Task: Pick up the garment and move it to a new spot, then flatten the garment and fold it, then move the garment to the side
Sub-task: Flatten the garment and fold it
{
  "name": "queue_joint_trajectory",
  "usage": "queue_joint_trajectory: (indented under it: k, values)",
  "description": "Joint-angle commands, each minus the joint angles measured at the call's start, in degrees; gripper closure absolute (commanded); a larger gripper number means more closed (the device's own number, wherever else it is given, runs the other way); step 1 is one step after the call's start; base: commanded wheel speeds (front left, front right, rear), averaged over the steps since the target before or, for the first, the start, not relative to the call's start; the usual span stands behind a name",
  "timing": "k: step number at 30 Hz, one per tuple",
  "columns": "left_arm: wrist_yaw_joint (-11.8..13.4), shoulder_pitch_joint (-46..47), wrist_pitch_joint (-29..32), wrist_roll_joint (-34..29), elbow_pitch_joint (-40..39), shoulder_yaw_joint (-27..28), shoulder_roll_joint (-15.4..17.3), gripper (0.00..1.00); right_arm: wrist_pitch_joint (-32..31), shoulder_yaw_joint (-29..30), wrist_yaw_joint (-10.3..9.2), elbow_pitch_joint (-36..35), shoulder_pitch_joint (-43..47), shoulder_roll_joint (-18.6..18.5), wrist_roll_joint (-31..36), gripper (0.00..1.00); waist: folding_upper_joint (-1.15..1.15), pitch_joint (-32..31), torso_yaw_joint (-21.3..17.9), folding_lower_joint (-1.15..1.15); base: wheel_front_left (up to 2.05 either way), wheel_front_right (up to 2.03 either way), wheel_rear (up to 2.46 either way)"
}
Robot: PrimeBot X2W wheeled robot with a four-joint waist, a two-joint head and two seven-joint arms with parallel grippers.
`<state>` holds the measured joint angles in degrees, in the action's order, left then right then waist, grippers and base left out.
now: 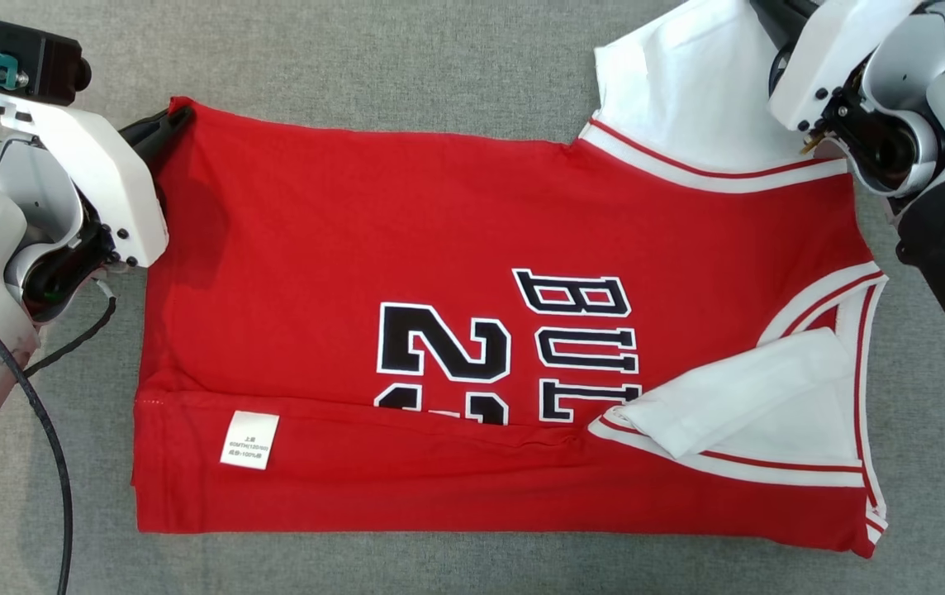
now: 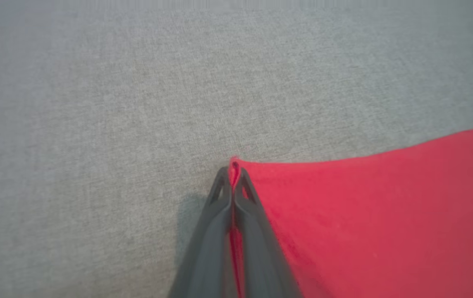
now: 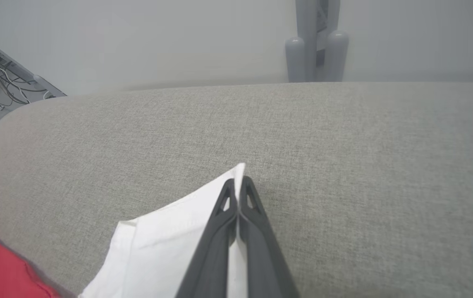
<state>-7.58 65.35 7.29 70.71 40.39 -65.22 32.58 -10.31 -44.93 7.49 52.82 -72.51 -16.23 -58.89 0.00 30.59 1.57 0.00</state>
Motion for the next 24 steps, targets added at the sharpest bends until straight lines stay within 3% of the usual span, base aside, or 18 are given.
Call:
queue_joint_trajectory:
  k: [1, 13, 24]
  values:
    - [0.19, 0.31, -1.12, -0.18, 0.38, -0.19, 0.27, 1.0, 1.03, -0.49, 0.01, -0.87, 1.03, -0.62, -0.76, 1.0, 0.0, -0.57, -0.06, 0.0, 0.0, 0.0, 0.0]
    - [0.15, -1.58, -8.83, -4.85, 2.73, -5.21, 0.0, 1.0, 11.35, -6.79, 0.01, -10.28, 8.08, -5.44, -5.0, 1.0, 0.0, -5.97, -0.96, 0.0, 0.0, 0.0, 0.0]
    - [0.15, -7.38, -12.1, -9.07, 2.5, -7.49, 0.25, 1.0, 15.93, -11.99, 0.01, -18.29, 16.55, -10.25, -8.86, 1.0, 0.0, -13.2, -1.76, 0.0, 0.0, 0.0, 0.0]
